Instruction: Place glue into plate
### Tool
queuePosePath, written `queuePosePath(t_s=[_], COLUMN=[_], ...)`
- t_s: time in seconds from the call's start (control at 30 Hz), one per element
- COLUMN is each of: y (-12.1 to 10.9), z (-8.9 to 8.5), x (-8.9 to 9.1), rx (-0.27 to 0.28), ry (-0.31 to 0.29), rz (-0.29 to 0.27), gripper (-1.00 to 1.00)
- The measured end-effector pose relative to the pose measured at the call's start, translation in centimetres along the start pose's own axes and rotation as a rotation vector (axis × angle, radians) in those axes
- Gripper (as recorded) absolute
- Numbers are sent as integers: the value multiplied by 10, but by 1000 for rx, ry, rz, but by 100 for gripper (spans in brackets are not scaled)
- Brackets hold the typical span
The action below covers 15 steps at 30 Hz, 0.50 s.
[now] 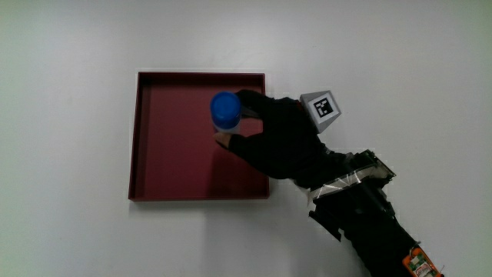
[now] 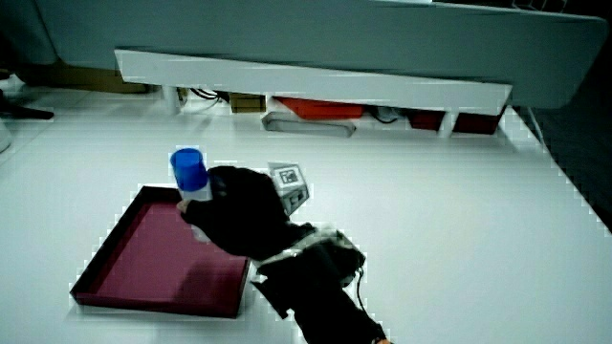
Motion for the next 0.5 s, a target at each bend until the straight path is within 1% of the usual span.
queuePosePath(t_s=[0.03, 0.07, 0.13, 0.17, 0.2, 0.23, 0.27, 0.3, 0.37, 0.4, 0.43, 0.47, 0.5], y=[0, 0, -1, -1, -1, -1, -1, -2, -3, -3, -4, -4, -4], z=[-2, -6, -10, -13, -16, -18, -21, -23, -27, -28, -30, -32, -33], x=[2, 3, 7, 8, 10, 13, 14, 16, 22, 26, 28, 30, 33], rx=[-8, -15, -26, -32, -44, -51, -60, -62, -76, -80, -80, -88, -96], ry=[-14, 8, -9, 13, 22, -4, 2, 14, -11, -22, -8, -4, -13], rz=[-11, -18, -17, -16, -27, -37, -33, -41, -49, -62, -66, -85, -83], gripper=[0, 0, 0, 0, 0, 0, 0, 0, 0, 0, 0, 0, 0])
